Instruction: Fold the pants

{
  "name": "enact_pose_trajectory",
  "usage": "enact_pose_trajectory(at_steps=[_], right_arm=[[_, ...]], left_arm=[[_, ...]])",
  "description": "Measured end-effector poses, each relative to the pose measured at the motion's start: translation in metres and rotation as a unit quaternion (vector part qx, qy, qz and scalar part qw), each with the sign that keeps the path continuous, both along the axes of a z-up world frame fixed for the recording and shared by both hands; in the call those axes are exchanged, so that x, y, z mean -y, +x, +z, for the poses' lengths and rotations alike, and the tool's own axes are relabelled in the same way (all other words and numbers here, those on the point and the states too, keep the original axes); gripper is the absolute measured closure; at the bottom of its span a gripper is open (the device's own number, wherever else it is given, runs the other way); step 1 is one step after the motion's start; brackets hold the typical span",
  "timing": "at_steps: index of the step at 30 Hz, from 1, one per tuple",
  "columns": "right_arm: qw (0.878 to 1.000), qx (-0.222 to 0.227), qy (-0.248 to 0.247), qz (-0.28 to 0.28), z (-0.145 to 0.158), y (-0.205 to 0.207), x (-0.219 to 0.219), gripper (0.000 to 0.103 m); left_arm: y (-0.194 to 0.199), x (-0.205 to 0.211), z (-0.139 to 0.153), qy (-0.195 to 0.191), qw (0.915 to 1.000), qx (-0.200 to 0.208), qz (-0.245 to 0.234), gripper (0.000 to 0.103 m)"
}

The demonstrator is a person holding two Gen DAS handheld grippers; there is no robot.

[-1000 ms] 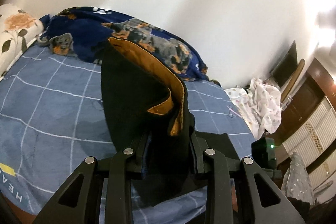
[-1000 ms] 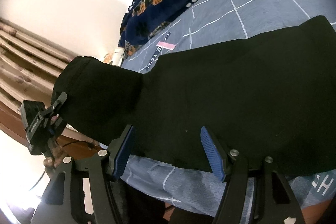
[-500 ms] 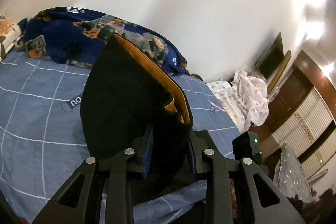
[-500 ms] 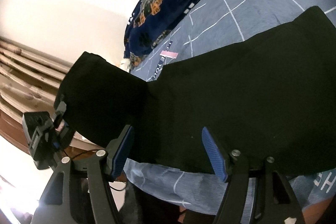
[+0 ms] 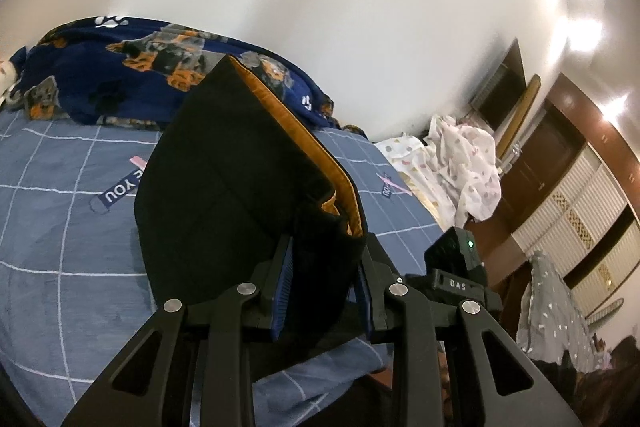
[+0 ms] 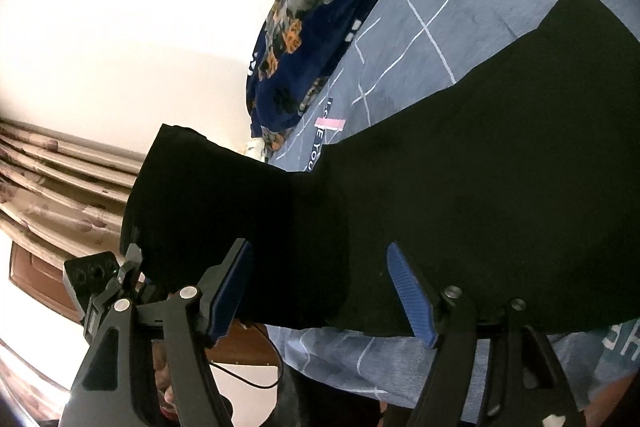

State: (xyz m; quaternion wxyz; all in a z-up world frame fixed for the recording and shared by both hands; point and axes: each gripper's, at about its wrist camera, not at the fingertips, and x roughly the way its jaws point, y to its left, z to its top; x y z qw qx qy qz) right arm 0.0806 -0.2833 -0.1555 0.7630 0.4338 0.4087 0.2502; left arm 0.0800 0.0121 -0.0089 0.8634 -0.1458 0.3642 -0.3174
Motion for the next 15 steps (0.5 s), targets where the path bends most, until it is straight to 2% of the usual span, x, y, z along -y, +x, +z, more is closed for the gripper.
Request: enact_pose_trajectory(at_steps=[15], right_arm=[[0.999,0.006,0.035,-0.021,0.007,-0.004,0.011,0.03]], left_arm=[[-0.003,0.033,-0.003,0.006,0.9994,-0.008,-0.034,0.074]])
